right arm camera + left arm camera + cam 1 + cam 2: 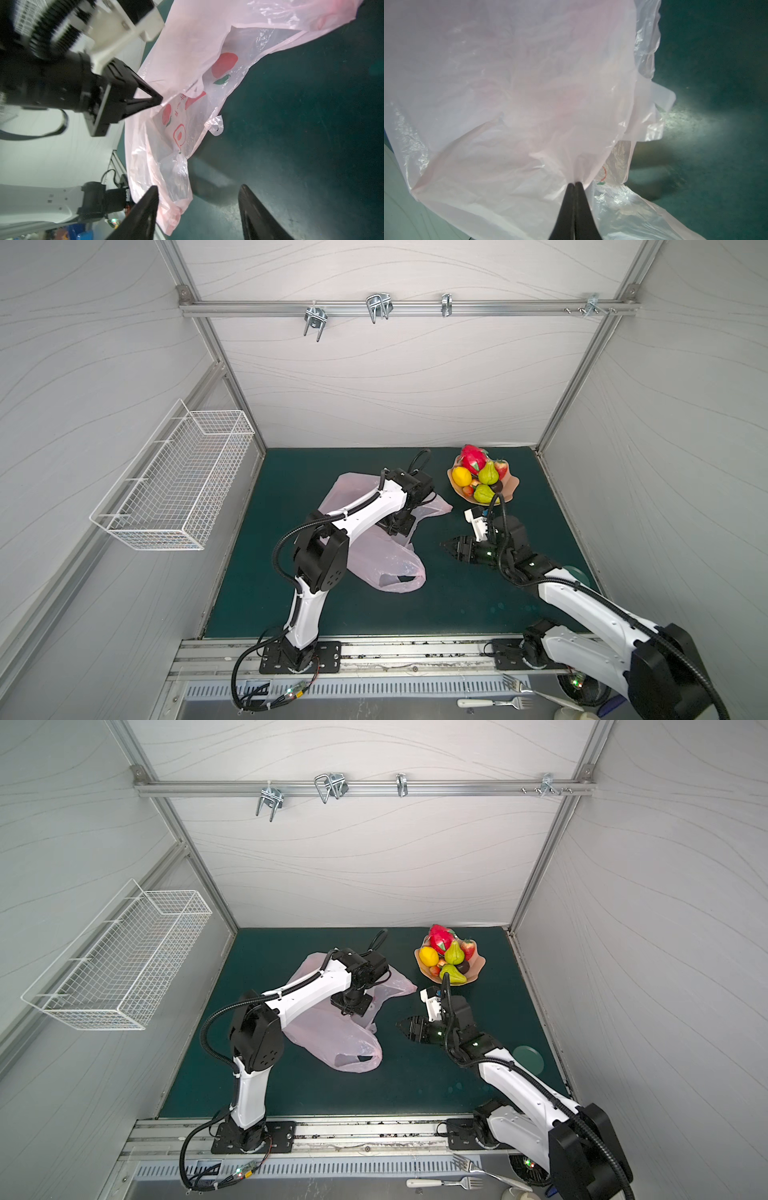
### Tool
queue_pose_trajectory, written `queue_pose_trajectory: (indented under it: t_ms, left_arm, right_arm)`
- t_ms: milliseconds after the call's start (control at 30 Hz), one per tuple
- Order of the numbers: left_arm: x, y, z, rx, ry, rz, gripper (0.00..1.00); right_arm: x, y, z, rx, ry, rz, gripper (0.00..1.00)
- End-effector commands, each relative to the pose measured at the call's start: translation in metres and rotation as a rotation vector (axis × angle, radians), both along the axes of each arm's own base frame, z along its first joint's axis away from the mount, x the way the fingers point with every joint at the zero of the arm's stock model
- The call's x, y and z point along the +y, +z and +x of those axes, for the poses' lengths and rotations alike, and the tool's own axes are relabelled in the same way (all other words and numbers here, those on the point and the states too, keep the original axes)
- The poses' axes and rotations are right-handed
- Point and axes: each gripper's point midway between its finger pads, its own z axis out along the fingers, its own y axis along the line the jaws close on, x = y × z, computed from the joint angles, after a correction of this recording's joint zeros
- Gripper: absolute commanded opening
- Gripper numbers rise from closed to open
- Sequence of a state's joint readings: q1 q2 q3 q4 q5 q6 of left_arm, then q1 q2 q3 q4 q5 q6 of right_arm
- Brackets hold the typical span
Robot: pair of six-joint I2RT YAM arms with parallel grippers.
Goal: Place the fruits into the plastic bag
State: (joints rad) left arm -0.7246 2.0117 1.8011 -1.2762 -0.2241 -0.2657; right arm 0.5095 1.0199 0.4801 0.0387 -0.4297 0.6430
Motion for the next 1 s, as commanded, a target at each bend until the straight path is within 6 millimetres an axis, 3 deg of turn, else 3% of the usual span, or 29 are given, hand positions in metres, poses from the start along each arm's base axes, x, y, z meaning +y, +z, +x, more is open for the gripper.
queue_pose_trajectory:
  t_ms: [0,333,533,700,967]
  left_arm:
    - [-0.008,0.023,0.002,-0.044,0.015,-0.095,0.0]
    - [-0.012,0.026,-0.006,-0.033,0.008,-0.153,0.0]
    - [-0.012,0.027,-0.007,-0.043,0.009,-0.167,0.0]
    - [-0.014,0.031,-0.007,-0.057,0.001,-0.191,0.0]
    - [-0.015,0.032,-0.012,-0.048,-0.019,-0.214,0.0]
  right_arm:
    - [0.008,0.004,0.005,0.04,-0.012,0.078,0.74]
    - [0.044,0.021,0.039,0.101,-0.013,0.24,0.83]
    - [0.052,0.03,0.061,0.118,-0.05,0.276,0.84]
    - [0.062,0.017,0.074,0.191,-0.058,0.281,0.84]
    - [0.096,0.002,0.081,0.266,-0.019,0.302,0.81]
